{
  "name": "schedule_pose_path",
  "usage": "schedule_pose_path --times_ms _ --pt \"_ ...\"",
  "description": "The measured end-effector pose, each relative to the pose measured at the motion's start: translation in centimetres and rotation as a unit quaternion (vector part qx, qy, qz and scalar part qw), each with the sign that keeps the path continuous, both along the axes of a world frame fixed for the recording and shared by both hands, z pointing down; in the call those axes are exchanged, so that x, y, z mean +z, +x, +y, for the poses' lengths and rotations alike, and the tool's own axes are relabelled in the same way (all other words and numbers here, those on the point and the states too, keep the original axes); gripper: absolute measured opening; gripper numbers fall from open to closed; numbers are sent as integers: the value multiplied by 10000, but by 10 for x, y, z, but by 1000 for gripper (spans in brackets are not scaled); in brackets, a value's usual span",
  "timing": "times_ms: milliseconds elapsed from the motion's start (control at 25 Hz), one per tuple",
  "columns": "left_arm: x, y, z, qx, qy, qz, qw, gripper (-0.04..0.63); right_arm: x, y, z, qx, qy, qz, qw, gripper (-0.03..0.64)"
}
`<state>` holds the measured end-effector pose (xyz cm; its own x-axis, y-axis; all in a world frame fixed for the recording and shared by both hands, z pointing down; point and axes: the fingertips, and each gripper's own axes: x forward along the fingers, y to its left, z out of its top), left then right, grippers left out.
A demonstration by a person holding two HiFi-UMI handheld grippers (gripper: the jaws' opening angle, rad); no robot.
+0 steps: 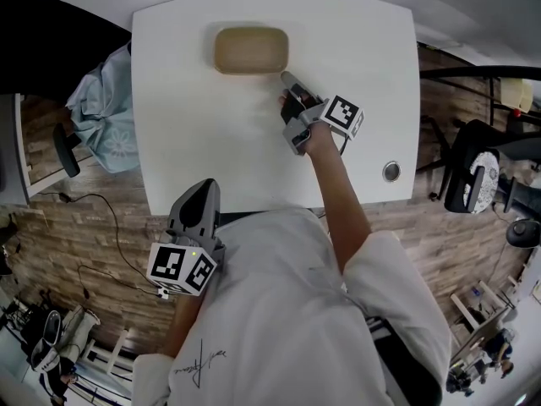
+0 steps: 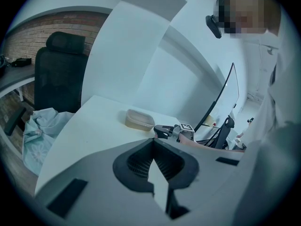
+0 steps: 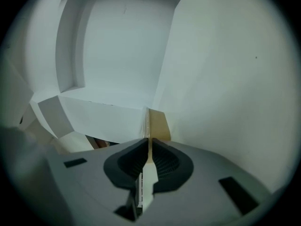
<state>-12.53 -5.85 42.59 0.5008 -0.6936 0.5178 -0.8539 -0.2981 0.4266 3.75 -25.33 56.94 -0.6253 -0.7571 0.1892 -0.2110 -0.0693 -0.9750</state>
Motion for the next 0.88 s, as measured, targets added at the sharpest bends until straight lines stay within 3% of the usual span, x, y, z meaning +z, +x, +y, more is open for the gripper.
schedule_pose_path --times_ms 880 --pt "0 -6 0 -196 36 58 9998 6 -8 2 -1 60 91 -296 9995 12"
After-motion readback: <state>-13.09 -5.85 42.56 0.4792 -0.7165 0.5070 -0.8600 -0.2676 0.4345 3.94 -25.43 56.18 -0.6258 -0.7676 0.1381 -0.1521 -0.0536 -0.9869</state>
